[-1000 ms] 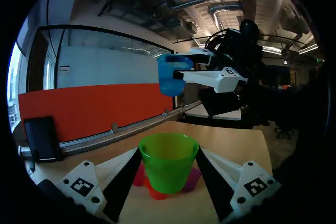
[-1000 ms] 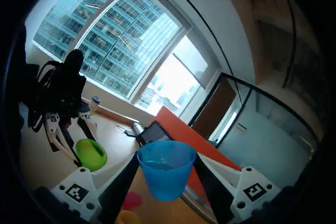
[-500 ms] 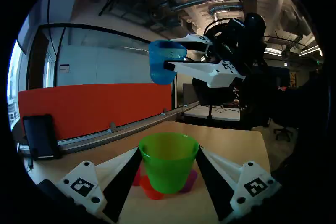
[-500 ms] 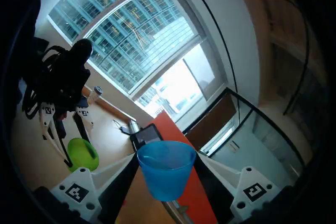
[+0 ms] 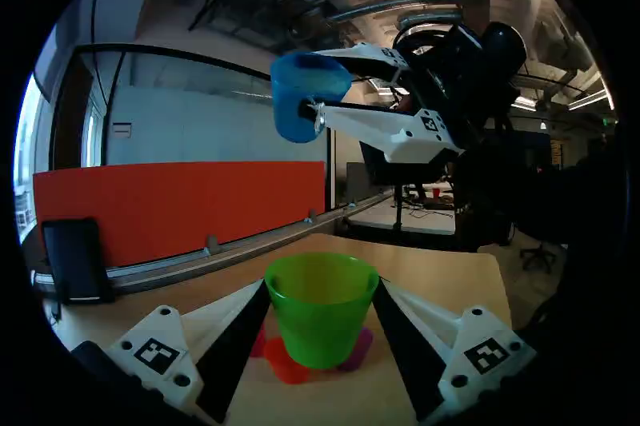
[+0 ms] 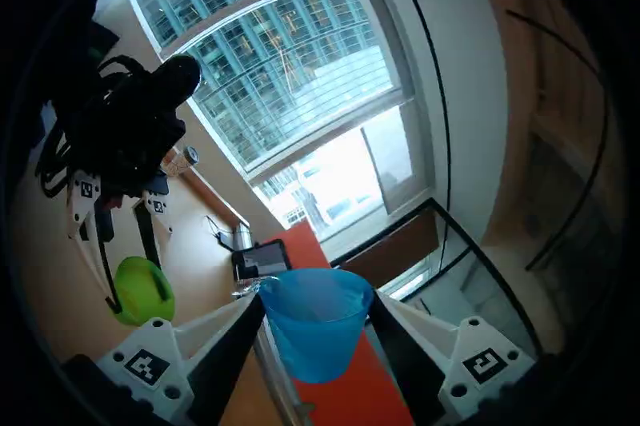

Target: Pour water

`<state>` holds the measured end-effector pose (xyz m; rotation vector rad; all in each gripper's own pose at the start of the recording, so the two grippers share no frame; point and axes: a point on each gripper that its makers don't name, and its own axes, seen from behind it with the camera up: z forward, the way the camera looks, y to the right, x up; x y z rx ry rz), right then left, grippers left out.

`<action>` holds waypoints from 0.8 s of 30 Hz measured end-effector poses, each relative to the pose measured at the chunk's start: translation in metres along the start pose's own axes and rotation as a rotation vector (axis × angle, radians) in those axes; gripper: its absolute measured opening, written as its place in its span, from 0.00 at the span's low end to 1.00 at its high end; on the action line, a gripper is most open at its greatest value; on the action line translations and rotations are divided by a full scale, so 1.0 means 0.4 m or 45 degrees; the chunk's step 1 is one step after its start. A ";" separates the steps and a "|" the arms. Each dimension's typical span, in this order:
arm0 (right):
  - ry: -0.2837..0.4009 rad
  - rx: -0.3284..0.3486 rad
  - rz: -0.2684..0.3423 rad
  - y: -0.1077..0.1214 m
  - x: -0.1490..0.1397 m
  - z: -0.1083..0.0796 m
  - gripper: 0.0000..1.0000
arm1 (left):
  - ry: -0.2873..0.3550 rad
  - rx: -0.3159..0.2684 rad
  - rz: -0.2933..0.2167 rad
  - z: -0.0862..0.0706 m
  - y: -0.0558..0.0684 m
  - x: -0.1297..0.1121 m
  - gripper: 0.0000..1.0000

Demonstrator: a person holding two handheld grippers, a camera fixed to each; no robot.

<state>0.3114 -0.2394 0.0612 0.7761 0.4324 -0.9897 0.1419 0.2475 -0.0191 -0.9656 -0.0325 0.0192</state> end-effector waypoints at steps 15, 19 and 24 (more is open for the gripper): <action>-0.009 -0.011 -0.145 0.012 0.014 0.018 0.92 | 0.005 -0.004 0.001 -0.001 0.004 0.001 0.88; -0.005 -0.017 -0.176 0.016 0.019 0.020 0.92 | 0.007 -0.006 0.001 -0.001 0.003 0.001 0.87; -0.002 -0.021 -0.210 0.020 0.024 0.024 0.92 | 0.008 -0.008 0.000 -0.003 0.005 0.001 0.87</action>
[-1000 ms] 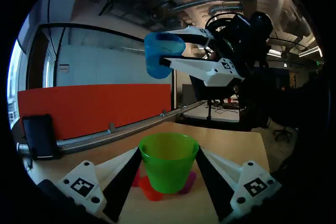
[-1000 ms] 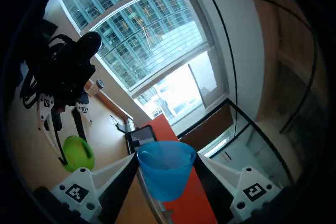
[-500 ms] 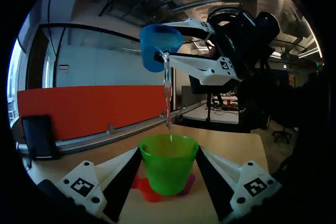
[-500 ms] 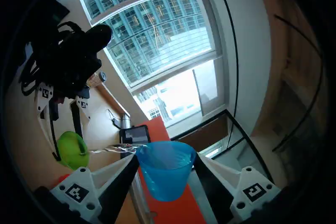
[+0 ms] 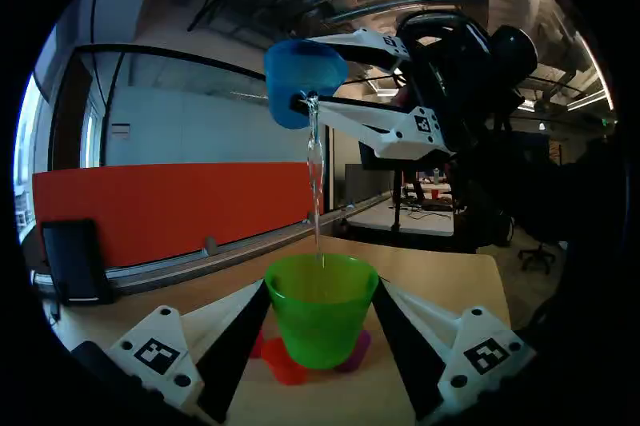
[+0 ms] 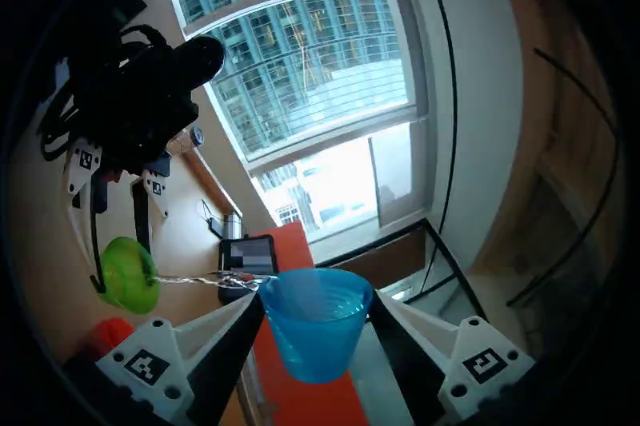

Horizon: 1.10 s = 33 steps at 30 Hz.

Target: Pour water

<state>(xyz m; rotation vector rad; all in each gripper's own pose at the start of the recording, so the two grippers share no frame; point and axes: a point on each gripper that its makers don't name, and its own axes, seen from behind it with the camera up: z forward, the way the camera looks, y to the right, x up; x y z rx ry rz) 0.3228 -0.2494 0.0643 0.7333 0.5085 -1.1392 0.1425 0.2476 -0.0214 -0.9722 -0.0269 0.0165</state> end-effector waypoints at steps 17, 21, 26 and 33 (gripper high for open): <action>0.006 -0.005 -0.111 0.010 0.016 0.010 0.92 | 0.001 -0.005 0.004 0.003 0.003 0.003 0.87; 0.006 -0.010 -0.135 0.014 0.017 0.011 0.92 | -0.002 -0.004 0.004 0.003 0.003 0.003 0.87; 0.005 -0.014 -0.165 0.018 0.018 0.011 0.92 | -0.002 -0.002 0.006 0.004 -0.002 0.000 0.87; 0.005 -0.016 -0.212 0.023 0.022 0.016 0.92 | -0.005 -0.003 0.004 0.005 -0.001 -0.003 0.87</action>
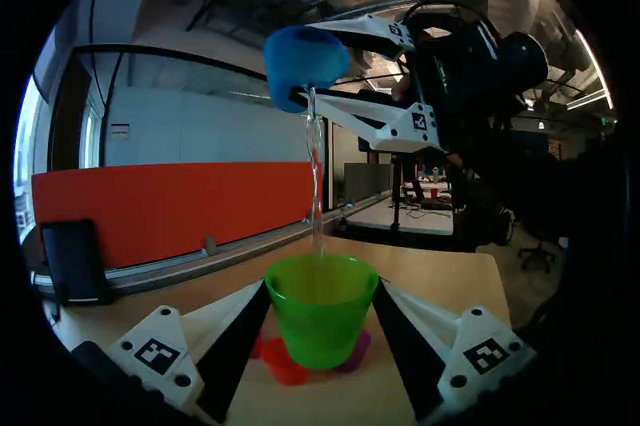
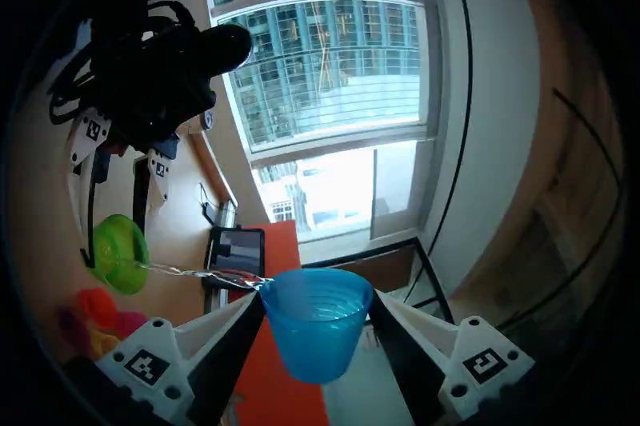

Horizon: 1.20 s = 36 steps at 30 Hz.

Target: Pour water

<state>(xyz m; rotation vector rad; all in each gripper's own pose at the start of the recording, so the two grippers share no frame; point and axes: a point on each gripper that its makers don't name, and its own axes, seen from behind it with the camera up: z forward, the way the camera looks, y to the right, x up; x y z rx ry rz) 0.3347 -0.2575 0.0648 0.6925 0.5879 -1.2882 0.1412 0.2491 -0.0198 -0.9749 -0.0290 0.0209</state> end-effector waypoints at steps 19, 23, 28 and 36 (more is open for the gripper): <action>0.004 -0.001 -0.115 0.001 0.011 0.018 0.92 | -0.002 -0.003 0.004 0.003 0.000 0.003 0.87; 0.002 0.001 -0.145 0.000 0.010 0.022 0.92 | -0.001 0.002 0.006 0.004 -0.004 0.004 0.87; -0.001 0.009 -0.185 -0.004 0.011 0.027 0.92 | -0.003 0.002 0.003 0.006 -0.005 0.003 0.87; 0.003 0.010 -0.247 0.000 0.023 0.030 0.92 | -0.003 0.006 0.006 0.008 -0.011 0.003 0.87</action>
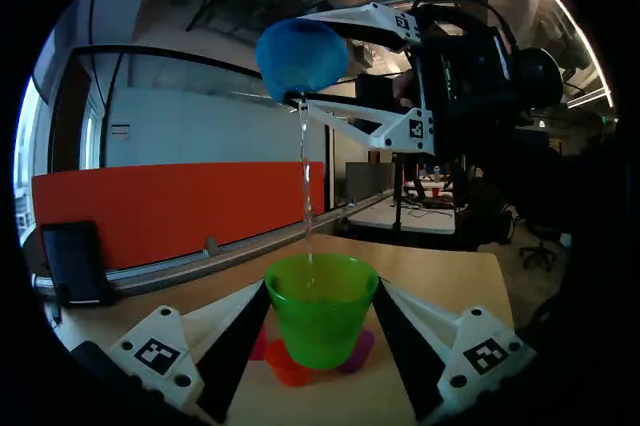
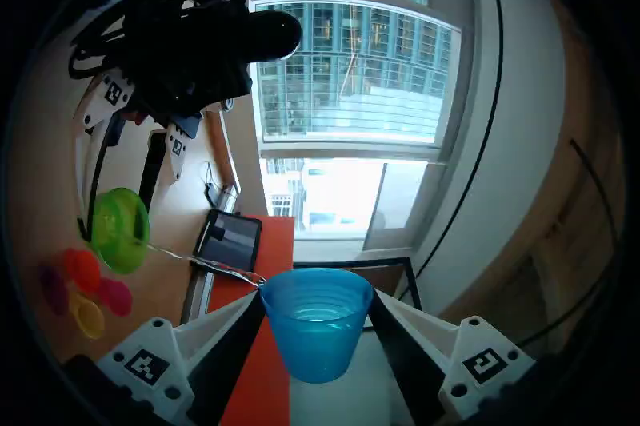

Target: Pour water

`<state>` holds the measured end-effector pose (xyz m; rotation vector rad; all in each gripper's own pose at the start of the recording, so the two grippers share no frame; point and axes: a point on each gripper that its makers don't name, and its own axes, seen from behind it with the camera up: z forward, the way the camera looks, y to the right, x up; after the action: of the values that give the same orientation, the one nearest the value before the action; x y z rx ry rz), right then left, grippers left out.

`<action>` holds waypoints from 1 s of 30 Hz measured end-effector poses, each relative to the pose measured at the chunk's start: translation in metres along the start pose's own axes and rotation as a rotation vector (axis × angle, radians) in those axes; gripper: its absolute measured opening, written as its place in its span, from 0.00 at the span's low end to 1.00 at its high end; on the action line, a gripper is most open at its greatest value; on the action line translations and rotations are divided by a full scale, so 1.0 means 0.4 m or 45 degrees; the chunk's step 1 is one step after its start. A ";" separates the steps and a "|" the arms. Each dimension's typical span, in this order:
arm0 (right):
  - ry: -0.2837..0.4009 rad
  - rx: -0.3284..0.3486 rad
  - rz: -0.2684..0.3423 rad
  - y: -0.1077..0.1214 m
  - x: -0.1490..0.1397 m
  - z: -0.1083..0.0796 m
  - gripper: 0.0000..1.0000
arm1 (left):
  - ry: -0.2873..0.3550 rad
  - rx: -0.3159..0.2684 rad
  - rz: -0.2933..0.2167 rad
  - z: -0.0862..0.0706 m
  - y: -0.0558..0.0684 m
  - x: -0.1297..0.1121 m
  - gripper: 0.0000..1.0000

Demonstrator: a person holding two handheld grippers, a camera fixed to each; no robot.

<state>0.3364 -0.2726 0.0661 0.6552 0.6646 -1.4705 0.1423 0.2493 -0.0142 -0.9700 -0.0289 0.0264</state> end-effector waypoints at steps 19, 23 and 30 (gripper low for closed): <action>0.019 0.005 -0.081 -0.009 0.026 -0.001 0.92 | 0.002 0.003 0.001 0.000 0.003 0.003 0.87; 0.022 -0.002 -0.007 -0.011 0.023 -0.005 0.92 | 0.002 0.004 0.005 0.000 0.002 0.004 0.87; 0.017 -0.029 0.225 0.000 0.001 -0.019 0.92 | 0.006 0.011 0.017 0.000 0.000 0.010 0.87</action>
<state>0.3363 -0.2670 0.0607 0.6893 0.6173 -1.2948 0.1462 0.2495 -0.0139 -0.9614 -0.0176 0.0364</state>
